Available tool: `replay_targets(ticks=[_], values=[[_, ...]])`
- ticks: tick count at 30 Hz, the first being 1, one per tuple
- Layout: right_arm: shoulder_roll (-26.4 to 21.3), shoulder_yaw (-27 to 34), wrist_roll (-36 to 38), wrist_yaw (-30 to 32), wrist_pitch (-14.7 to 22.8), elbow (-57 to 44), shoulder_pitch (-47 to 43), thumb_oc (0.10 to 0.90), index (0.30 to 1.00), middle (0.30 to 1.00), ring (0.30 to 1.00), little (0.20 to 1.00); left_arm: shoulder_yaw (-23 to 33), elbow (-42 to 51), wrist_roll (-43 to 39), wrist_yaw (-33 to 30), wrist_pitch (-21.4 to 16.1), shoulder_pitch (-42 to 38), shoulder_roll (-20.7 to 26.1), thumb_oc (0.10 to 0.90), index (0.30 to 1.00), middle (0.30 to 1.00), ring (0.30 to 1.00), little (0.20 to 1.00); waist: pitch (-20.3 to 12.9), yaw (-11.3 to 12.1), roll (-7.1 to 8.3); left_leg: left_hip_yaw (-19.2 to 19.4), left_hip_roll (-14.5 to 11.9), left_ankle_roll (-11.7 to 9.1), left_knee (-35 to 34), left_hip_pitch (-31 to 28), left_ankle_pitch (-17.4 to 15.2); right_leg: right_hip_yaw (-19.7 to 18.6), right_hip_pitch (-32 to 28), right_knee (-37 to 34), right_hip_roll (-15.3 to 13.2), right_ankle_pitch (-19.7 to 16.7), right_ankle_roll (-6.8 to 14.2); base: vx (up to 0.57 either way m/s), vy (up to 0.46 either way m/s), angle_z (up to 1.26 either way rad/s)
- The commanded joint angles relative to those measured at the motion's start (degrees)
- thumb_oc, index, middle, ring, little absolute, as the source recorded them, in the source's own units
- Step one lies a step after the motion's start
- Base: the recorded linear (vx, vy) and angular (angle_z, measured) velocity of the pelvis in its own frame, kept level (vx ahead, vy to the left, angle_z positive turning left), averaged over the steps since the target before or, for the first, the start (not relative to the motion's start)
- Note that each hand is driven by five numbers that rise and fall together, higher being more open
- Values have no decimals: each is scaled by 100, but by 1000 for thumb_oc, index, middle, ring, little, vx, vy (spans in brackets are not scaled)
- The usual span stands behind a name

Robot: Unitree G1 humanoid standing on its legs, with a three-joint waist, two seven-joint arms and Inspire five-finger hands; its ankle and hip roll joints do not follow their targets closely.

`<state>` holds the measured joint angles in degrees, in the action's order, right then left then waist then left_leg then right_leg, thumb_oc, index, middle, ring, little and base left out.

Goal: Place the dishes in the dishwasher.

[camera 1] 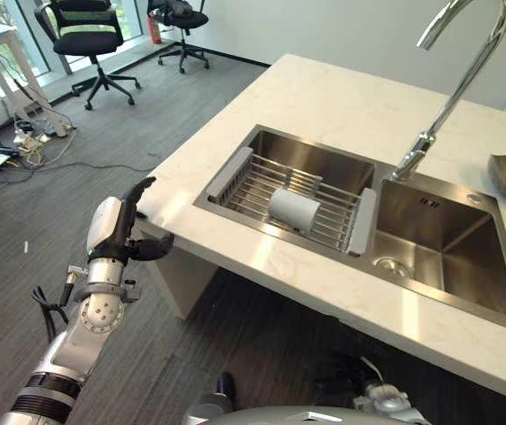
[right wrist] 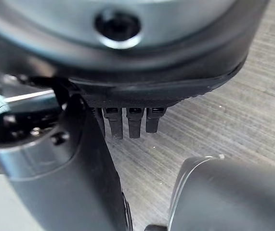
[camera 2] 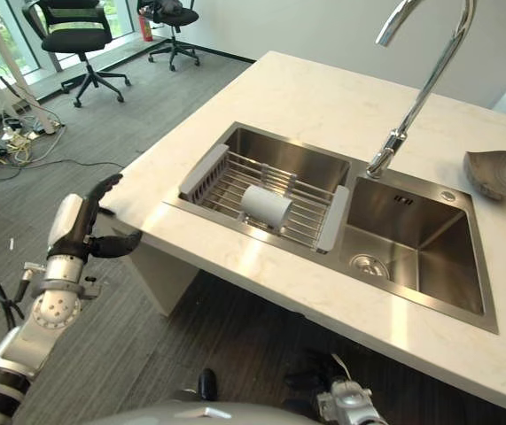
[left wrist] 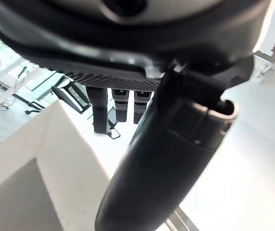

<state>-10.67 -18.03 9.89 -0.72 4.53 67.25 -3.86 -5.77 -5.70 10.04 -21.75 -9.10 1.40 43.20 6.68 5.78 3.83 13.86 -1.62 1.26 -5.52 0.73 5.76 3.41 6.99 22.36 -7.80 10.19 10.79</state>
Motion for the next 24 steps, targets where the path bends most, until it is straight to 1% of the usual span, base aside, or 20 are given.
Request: replay_targets(ticks=[1, 2, 3, 4, 5, 7, 9, 10, 11, 12, 14, 17, 18, 20, 21, 22, 24], values=[[-307, -112, -226, 44, 25, 270, -82, 800, 900, 900, 900, 900, 179, 1216, 204, 289, -674, -1624, 77, 800, 900, 900, 900, 900, -66, -424, 3, -356, -350, -588, 55, -542, -451, 473, -751, -1486, -189, -1225, 57, 67, -32, 16], [-292, -175, -341, -37, -18, 312, -30, 800, 900, 900, 900, 900, 36, 1250, 150, 494, -715, -1691, 125, 800, 900, 900, 900, 900, -159, -476, 37, -276, -398, -620, 52, -559, -474, 300, -882, -1761, -130, -1225, 62, 98, -59, 37], [-293, -184, -411, -28, -45, 343, 42, 800, 900, 900, 900, 900, -92, 1335, 26, 644, -733, -1717, 70, 800, 900, 900, 900, 900, -230, -462, 29, -211, -438, -638, 52, -586, -489, 290, -1001, -1964, -119, -1219, 68, 85, -49, 34], [-293, -184, -411, -28, -45, 343, 42, 800, 900, 900, 900, 900, -92, 1335, 26, 644, -733, -1717, 70, 800, 900, 900, 900, 900, -230, -462, 29, -211, -438, -638, 52, -586, -489, 290, -1001, -1964, -119, -1219, 68, 129, -21, -50], [-311, -116, -438, -33, -87, 423, 102, 800, 900, 900, 900, 900, -234, 1399, -48, 876, -708, -1689, 34, 800, 900, 900, 900, 900, -323, -503, 29, -104, -482, -658, 52, -716, -534, 310, -1241, -2241, -146, -1148, 35, 125, -13, -99], [-347, 18, -384, -48, -139, 522, 136, 800, 900, 900, 900, 900, -443, 1409, 31, 1190, -606, -1789, 97, 800, 900, 900, 900, 900, -396, -574, -2, -43, -507, -693, 52, -822, -576, 327, -1411, -2428, -129, -1087, -1, 123, -20, -103], [-336, 99, -351, -66, -177, 608, 157, 800, 900, 900, 900, 900, -614, 1403, 295, 1404, -480, -1949, 179, 800, 900, 900, 900, 900, -433, -640, -23, -14, -530, -717, 52, -894, -613, 336, -1568, -2649, -99, -1067, -24, 53, -33, -65], [-336, 99, -351, -66, -177, 608, 157, 800, 900, 900, 900, 900, -614, 1403, 295, 1404, -480, -1949, 179, 800, 900, 900, 900, 900, -433, -640, -23, -14, -530, -717, 52, -894, -613, 336, -1568, -2649, -99, -1067, -24, 25, -34, -44], [-317, 92, -358, -80, -188, 613, 161, 800, 900, 900, 900, 900, -737, 1320, 361, 1468, -421, -2061, 102, 800, 900, 900, 900, 900, -431, -669, -40, 16, -550, -734, 52, -929, -614, 317, -1616, -2697, -89, -1047, -32, 16, -45, -20], [-297, 50, -370, -100, -200, 598, 158, 800, 900, 900, 900, 900, -851, 1117, 446, 1455, -402, -2185, 9, 800, 900, 900, 900, 900, -429, -745, -64, 59, -583, -756, 52, -965, -606, 232, -1646, -2733, -64, -1001, -54, 17, -68, -23], [-316, 9, -374, -111, -210, 597, 129, 800, 900, 900, 900, 900, -997, 809, 663, 1344, -307, -2395, -11, 800, 900, 900, 900, 900, -431, -845, -108, 128, -616, -775, 52, -1020, -612, 163, -1644, -2736, -49, -971, -64, 9, -54, -24], [-306, 30, -341, -115, -258, 659, 119, 800, 900, 900, 900, 900, -1106, 378, 996, 1169, -124, -2710, -71, 800, 900, 900, 900, 900, -421, -903, -158, 260, -665, -809, 52, -1065, -582, 69, -1631, -2736, -21, -991, -96, 2, -39, -46], [-307, 33, -341, -115, -258, 659, 118, 800, 900, 900, 900, 900, -1112, 372, 996, 1166, -126, -2717, -73, 800, 900, 900, 900, 900, -419, -898, -159, 262, -666, -809, 52, -1066, -582, 67, -1631, -2736, -20, -991, -97, -8, -46, -24], [-307, 12, -378, -128, -307, 745, 199, 800, 900, 900, 900, 900, -1209, -91, 1252, 1020, 52, -3031, -102, 800, 900, 900, 900, 900, -416, -1005, -207, 316, -700, -832, 52, -1074, -558, 40, -1610, -2736, -1, -985, -112, -10, -54, -8], [-307, 12, -378, -128, -307, 745, 199, 800, 900, 900, 900, 900, -1209, -91, 1252, 1020, 52, -3031, -102, 800, 900, 900, 900, 900, -416, -1005, -207, 316, -700, -832, 52, -1074, -558, 40, -1610, -2736, -1, -985, -112, -7, -27, 4], [-333, 19, -373, -123, -320, 789, 206, 800, 900, 900, 900, 900, -1306, -291, 1297, 993, 108, -3195, -143, 800, 900, 900, 900, 900, -410, -1032, -226, 341, -710, -840, 52, -1074, -547, 28, -1600, -2736, 13, -988, -116, 0, 0, 0], [-372, 48, -348, -146, -371, 884, 251, 800, 900, 900, 900, 900, -1431, -651, 1487, 964, 236, -3458, -24, 800, 900, 900, 900, 900, -411, -1103, -268, 382, -721, -848, 52, -1077, -531, -15, -1592, -2736, 25, -984, -119, -8, -33, -5]])
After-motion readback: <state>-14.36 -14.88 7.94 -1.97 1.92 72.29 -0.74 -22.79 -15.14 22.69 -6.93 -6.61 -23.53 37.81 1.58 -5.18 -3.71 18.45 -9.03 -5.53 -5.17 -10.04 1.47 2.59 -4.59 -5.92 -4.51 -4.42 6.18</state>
